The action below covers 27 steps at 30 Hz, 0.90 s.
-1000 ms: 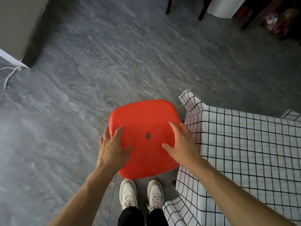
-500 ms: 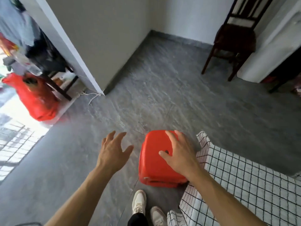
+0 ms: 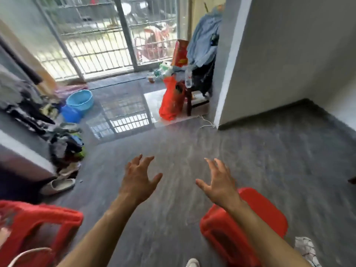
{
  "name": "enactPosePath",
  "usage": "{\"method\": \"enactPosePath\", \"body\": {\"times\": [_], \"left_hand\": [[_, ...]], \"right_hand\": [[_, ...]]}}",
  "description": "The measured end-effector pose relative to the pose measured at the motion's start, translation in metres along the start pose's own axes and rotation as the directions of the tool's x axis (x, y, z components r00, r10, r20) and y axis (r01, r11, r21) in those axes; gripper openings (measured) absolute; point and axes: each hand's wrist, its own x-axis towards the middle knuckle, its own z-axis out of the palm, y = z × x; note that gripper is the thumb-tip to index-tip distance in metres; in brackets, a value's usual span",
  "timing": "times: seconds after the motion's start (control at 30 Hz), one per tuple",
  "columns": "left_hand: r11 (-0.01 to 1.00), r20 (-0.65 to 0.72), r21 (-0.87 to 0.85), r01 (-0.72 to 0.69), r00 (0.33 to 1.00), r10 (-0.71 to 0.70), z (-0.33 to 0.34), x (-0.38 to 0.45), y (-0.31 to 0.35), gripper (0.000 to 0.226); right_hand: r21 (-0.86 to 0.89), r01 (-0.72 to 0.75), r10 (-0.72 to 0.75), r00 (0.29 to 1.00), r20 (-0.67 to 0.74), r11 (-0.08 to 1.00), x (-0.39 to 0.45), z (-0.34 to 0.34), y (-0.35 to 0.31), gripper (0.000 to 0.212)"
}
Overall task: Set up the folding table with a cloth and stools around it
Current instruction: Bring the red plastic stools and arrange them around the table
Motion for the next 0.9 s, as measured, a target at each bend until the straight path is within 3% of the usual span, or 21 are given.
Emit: {"method": "enactPosePath", "body": {"times": [0.17,0.37,0.6,0.73,0.9], "left_hand": [[0.983,-0.127,-0.062,0.172,0.976,-0.179,-0.058,-0.045,-0.107,0.064],[0.939,-0.233,-0.157,0.307,0.912,-0.338,-0.118,-0.114,-0.245,0.064],[0.841,-0.292,-0.281,0.461,0.794,-0.533,-0.171,-0.192,-0.396,0.061],[0.785,-0.311,-0.36,0.504,0.729,-0.61,-0.185,-0.223,-0.46,0.067],[0.704,-0.328,-0.393,0.591,0.625,-0.708,-0.198,-0.233,-0.514,0.056]], "right_hand": [[-0.027,0.217,-0.214,0.973,0.084,0.976,-0.002,0.041,-0.123,0.081],[-0.057,0.439,-0.427,0.892,0.146,0.897,-0.035,0.108,-0.269,0.079],[-0.016,0.58,-0.552,0.782,0.289,0.814,-0.098,0.204,-0.422,0.08],[-0.005,0.662,-0.613,0.697,0.373,0.749,-0.118,0.242,-0.481,0.079],[0.0,0.718,-0.641,0.622,0.45,0.696,-0.101,0.293,-0.536,0.078]]}}
